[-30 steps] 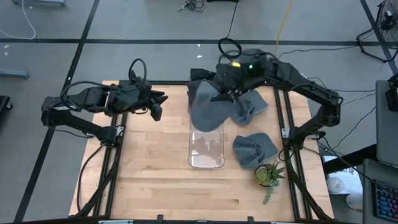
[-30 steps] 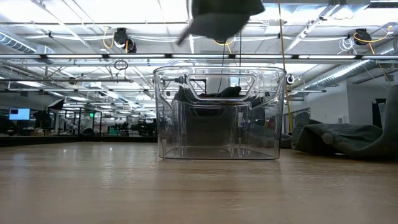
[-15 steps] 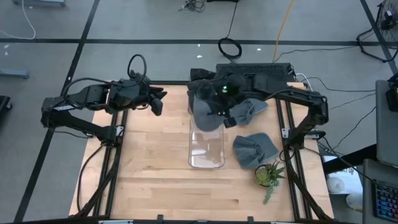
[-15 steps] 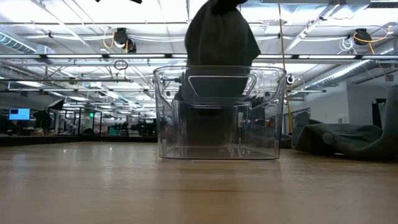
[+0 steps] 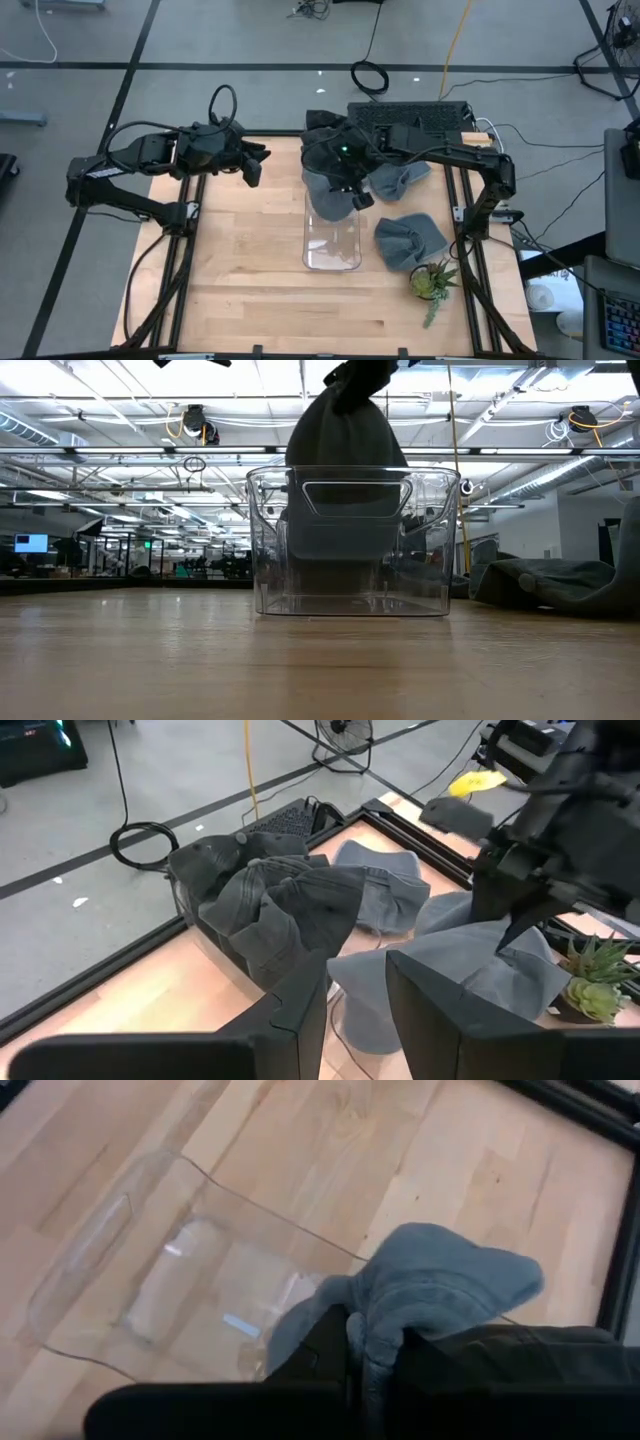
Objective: Pick & Place hat
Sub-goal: Put the top left blue cap into the bottom transparent bin, then put the top blue cap into the bottom transparent bin
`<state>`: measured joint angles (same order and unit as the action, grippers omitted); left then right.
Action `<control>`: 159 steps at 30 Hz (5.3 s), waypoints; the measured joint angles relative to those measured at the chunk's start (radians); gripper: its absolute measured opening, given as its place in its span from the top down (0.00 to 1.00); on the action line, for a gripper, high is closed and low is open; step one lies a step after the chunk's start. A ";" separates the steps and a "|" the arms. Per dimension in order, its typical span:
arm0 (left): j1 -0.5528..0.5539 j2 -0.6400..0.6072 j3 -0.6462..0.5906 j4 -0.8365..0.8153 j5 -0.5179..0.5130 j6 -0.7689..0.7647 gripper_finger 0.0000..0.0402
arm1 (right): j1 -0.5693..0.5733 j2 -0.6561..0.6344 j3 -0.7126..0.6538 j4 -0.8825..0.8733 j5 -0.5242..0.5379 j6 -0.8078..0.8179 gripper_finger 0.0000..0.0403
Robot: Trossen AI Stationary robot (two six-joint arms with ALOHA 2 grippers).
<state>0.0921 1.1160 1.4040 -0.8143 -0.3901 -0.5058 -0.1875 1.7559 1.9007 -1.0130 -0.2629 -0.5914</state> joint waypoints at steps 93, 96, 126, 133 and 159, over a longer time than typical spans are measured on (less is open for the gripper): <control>0.036 0.000 0.000 0.005 0.102 0.033 0.72 | -0.041 -0.262 -0.254 0.322 0.428 0.346 0.31; 0.036 0.000 0.000 0.005 0.102 0.033 0.72 | -0.011 -0.261 -0.176 0.294 0.493 0.374 0.30; 0.036 0.000 0.000 0.004 0.103 0.057 0.72 | -0.045 -0.262 0.024 -0.396 0.653 0.927 0.29; 0.036 0.000 0.000 0.004 0.104 0.057 0.72 | -0.152 -0.263 0.024 -0.530 0.688 0.973 0.29; 0.036 0.000 0.000 0.004 0.104 0.081 0.72 | -0.558 -0.272 0.014 -0.556 0.698 1.274 0.29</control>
<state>0.1280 1.1158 1.4036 -0.8104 -0.2861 -0.4248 -0.7455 1.4838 1.9145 -1.5688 0.4348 0.6822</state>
